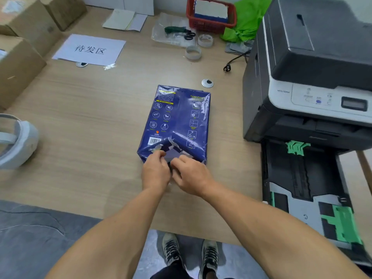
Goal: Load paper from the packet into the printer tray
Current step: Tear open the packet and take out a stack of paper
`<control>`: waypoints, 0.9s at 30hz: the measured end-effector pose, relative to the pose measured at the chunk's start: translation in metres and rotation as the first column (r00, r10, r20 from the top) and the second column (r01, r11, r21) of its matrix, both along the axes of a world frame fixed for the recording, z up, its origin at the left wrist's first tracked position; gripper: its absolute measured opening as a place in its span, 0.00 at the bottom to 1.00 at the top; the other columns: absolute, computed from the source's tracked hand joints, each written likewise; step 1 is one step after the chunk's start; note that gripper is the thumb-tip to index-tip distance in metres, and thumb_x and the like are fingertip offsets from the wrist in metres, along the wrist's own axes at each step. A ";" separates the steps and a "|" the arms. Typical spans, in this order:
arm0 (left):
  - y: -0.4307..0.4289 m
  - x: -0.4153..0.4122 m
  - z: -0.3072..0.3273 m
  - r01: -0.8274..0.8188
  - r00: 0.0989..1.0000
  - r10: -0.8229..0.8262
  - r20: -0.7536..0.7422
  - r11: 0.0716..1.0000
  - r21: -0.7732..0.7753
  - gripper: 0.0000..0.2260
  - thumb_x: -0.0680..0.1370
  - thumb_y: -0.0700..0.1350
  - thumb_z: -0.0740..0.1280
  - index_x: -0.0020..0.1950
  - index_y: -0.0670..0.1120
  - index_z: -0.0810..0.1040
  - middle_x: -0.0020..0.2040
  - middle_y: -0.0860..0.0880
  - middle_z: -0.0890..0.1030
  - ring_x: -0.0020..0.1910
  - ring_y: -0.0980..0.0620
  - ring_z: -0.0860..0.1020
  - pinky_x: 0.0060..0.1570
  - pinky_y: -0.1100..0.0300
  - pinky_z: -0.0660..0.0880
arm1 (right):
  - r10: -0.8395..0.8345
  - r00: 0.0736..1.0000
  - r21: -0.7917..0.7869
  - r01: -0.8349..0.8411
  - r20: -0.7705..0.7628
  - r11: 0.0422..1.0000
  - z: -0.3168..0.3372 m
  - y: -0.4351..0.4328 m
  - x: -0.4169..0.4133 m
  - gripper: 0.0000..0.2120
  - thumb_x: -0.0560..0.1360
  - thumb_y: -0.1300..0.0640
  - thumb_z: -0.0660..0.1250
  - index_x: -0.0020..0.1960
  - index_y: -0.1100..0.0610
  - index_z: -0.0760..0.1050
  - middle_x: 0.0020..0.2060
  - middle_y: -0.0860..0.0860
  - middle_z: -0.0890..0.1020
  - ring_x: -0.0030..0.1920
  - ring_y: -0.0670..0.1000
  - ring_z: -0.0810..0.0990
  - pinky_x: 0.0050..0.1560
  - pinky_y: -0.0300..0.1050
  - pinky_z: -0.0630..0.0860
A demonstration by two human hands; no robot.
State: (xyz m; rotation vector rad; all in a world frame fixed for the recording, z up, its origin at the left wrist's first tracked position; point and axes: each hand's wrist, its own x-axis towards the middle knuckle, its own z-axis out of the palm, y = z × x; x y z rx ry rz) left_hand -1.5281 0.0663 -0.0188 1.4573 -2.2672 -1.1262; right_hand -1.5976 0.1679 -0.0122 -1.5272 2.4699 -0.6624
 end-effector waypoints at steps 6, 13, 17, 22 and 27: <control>-0.011 0.008 -0.004 0.165 0.986 -0.161 0.045 0.980 -0.110 0.16 0.82 0.39 0.59 0.69 0.43 0.76 0.65 0.42 0.79 0.64 0.41 0.76 0.61 0.53 0.69 | -0.103 0.994 0.089 0.107 -0.045 0.990 -0.022 -0.010 -0.011 0.10 0.69 0.63 0.67 0.50 0.64 0.78 0.47 0.61 0.79 0.44 0.64 0.78 0.37 0.57 0.79; -0.021 0.017 -0.014 0.415 0.900 -0.377 0.217 0.894 -0.168 0.13 0.79 0.37 0.61 0.61 0.40 0.80 0.59 0.41 0.80 0.57 0.37 0.78 0.55 0.49 0.73 | -0.073 0.987 0.367 0.121 -0.141 0.923 -0.029 -0.025 -0.029 0.19 0.76 0.60 0.64 0.66 0.57 0.70 0.67 0.57 0.71 0.66 0.63 0.70 0.65 0.59 0.67; -0.031 0.023 -0.016 0.375 0.921 -0.344 0.181 0.911 -0.173 0.14 0.79 0.38 0.63 0.64 0.41 0.79 0.60 0.41 0.80 0.58 0.38 0.78 0.56 0.50 0.74 | -0.027 0.991 0.383 0.075 -0.129 0.921 -0.025 -0.028 -0.045 0.15 0.75 0.64 0.62 0.61 0.58 0.73 0.61 0.56 0.75 0.61 0.62 0.76 0.58 0.55 0.74; -0.038 0.024 -0.013 0.356 0.933 -0.341 0.114 0.919 -0.167 0.19 0.78 0.36 0.62 0.69 0.41 0.75 0.62 0.40 0.79 0.60 0.39 0.77 0.59 0.51 0.71 | 0.002 0.999 0.410 0.019 -0.051 0.912 -0.022 -0.032 -0.061 0.10 0.76 0.60 0.67 0.57 0.59 0.75 0.58 0.57 0.75 0.61 0.62 0.73 0.52 0.53 0.76; -0.038 0.019 -0.008 0.335 0.942 -0.326 0.083 0.931 -0.146 0.19 0.78 0.36 0.61 0.70 0.41 0.75 0.63 0.41 0.78 0.61 0.40 0.77 0.60 0.52 0.71 | 0.099 0.973 0.373 -0.014 -0.211 0.928 -0.020 -0.033 -0.057 0.10 0.73 0.63 0.66 0.54 0.62 0.75 0.54 0.61 0.76 0.56 0.64 0.76 0.46 0.57 0.75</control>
